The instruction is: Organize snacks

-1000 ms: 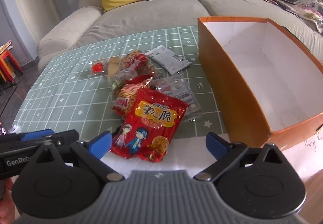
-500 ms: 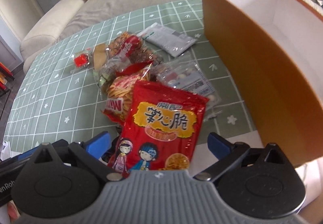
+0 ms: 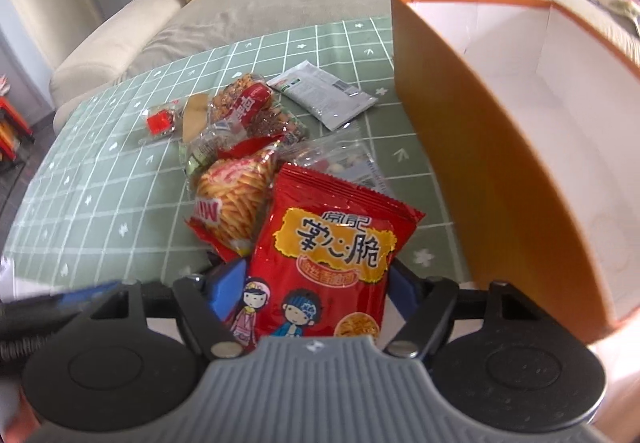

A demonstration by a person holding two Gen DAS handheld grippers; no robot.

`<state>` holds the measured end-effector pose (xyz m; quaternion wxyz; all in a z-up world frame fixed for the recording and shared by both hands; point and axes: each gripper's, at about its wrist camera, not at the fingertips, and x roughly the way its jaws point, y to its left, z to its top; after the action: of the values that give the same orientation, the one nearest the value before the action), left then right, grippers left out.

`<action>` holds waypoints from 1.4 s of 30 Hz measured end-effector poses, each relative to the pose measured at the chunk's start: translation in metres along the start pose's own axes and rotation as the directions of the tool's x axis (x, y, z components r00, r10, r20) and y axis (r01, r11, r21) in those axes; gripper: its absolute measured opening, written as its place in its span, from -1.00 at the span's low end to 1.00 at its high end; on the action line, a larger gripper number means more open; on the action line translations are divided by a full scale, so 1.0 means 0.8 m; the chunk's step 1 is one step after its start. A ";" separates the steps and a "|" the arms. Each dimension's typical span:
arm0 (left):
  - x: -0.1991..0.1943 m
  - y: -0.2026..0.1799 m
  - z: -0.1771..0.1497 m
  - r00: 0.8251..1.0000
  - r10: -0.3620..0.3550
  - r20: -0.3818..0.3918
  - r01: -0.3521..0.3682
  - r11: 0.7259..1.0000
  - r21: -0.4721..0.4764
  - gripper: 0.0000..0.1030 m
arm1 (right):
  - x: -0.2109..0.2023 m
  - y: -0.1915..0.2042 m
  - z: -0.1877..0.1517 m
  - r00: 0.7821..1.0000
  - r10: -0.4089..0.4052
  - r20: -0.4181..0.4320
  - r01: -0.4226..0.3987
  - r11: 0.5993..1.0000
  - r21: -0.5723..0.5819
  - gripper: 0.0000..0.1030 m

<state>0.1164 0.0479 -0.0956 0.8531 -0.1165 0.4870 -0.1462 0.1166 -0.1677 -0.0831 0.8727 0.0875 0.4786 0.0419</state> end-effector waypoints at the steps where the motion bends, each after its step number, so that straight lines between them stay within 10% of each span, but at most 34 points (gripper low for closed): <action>1: 0.006 -0.002 0.002 1.000 -0.016 -0.021 0.016 1.000 0.004 0.44 | -0.004 -0.005 -0.004 1.000 0.013 -0.012 -0.014 1.000 -0.016 0.40; 27: 0.069 -0.056 0.004 0.995 0.058 -0.085 -0.051 0.995 0.082 -0.19 | 0.003 -0.019 -0.036 0.997 0.053 -0.064 -0.059 0.994 -0.095 0.40; 42: -0.051 -0.072 0.008 0.965 0.256 0.060 -0.256 0.967 -0.004 -0.23 | -0.058 0.006 -0.034 0.993 0.117 0.025 -0.107 0.966 -0.237 0.40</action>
<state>0.0949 0.0097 -0.0404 0.8793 -0.0552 0.4719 -0.0323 0.0686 -0.1673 -0.0579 0.8822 0.0114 0.4476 0.1457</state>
